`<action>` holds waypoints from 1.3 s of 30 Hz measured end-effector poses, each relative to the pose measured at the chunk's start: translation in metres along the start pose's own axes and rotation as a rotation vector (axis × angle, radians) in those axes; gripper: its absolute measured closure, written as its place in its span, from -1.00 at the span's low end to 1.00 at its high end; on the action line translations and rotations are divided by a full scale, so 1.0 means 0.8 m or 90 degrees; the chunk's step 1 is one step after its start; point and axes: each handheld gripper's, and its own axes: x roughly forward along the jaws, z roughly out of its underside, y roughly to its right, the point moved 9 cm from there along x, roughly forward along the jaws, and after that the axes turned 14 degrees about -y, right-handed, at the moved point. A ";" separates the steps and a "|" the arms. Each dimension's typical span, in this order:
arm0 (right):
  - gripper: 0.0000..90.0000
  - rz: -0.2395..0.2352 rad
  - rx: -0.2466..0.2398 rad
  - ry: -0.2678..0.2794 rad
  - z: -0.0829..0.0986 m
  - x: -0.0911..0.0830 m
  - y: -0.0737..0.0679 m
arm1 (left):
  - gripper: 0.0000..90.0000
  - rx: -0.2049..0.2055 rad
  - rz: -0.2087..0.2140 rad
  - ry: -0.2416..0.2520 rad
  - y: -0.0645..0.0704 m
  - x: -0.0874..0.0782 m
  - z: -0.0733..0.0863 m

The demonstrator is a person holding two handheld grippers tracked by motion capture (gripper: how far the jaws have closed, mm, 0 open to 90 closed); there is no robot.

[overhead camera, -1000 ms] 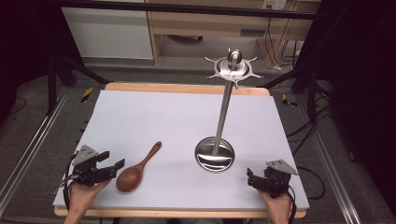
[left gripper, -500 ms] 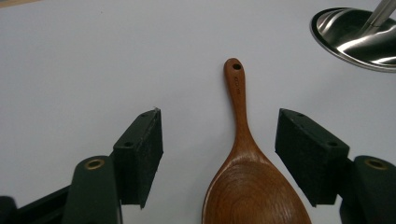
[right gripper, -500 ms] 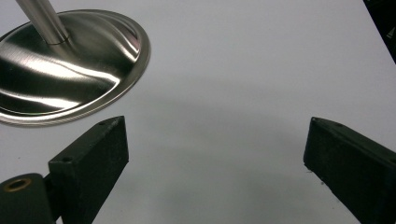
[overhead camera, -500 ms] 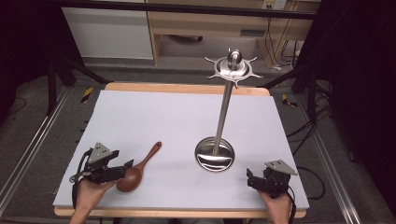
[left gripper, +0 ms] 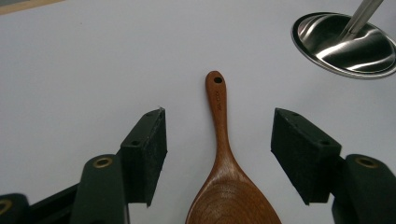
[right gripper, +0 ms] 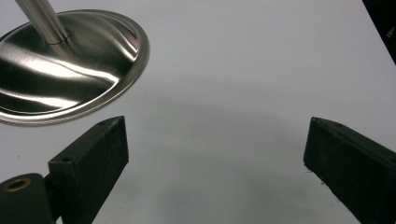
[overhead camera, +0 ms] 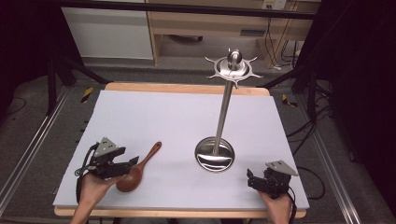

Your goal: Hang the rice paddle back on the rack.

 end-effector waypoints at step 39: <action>-0.84 0.002 -0.009 -0.007 0.000 0.003 0.002 | -0.05 0.044 0.030 -0.140 0.010 0.052 -0.023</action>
